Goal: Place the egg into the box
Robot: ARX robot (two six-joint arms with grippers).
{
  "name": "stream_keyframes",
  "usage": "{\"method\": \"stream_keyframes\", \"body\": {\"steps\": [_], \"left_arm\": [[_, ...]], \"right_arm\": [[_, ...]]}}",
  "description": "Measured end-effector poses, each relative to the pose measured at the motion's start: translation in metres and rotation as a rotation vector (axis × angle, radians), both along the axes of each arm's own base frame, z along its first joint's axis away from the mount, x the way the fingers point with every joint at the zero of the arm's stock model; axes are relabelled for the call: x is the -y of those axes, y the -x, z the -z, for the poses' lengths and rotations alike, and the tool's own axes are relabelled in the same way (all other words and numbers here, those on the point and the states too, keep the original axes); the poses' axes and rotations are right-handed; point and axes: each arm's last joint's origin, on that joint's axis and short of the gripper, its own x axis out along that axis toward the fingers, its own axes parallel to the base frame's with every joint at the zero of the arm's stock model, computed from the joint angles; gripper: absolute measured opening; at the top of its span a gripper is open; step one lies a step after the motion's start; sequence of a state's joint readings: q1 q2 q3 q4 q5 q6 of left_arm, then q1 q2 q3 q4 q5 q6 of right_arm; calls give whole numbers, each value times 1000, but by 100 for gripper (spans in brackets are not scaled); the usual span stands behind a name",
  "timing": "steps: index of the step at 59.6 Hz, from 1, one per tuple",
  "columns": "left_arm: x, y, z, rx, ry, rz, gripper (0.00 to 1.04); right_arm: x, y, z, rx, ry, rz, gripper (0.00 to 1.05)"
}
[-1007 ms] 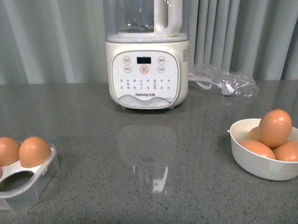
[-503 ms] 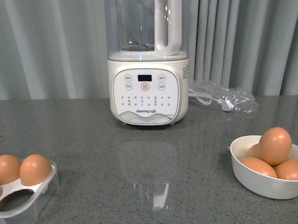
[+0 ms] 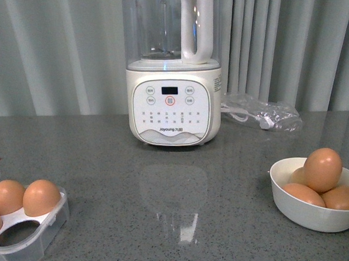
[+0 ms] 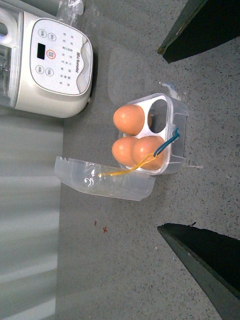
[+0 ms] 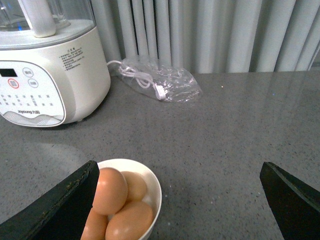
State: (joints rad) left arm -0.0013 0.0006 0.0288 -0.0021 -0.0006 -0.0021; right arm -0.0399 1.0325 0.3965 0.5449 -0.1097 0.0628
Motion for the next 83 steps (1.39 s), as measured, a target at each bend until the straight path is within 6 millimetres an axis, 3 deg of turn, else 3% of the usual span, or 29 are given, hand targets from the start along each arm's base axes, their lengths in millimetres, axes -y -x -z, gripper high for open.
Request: {"method": "stream_keyframes", "body": {"steps": [8, 20, 44, 83], "left_arm": [[0, 0, 0, 0, 0, 0, 98], [0, 0, 0, 0, 0, 0, 98], [0, 0, 0, 0, 0, 0, 98], [0, 0, 0, 0, 0, 0, 98]], "right_arm": [[-7, -29, -6, -71, -17, -55, 98], [-18, -48, 3, -176, -28, -141, 98], [-23, -70, 24, -271, -2, -201, 98], [-31, -81, 45, -305, 24, -254, 98]]}}
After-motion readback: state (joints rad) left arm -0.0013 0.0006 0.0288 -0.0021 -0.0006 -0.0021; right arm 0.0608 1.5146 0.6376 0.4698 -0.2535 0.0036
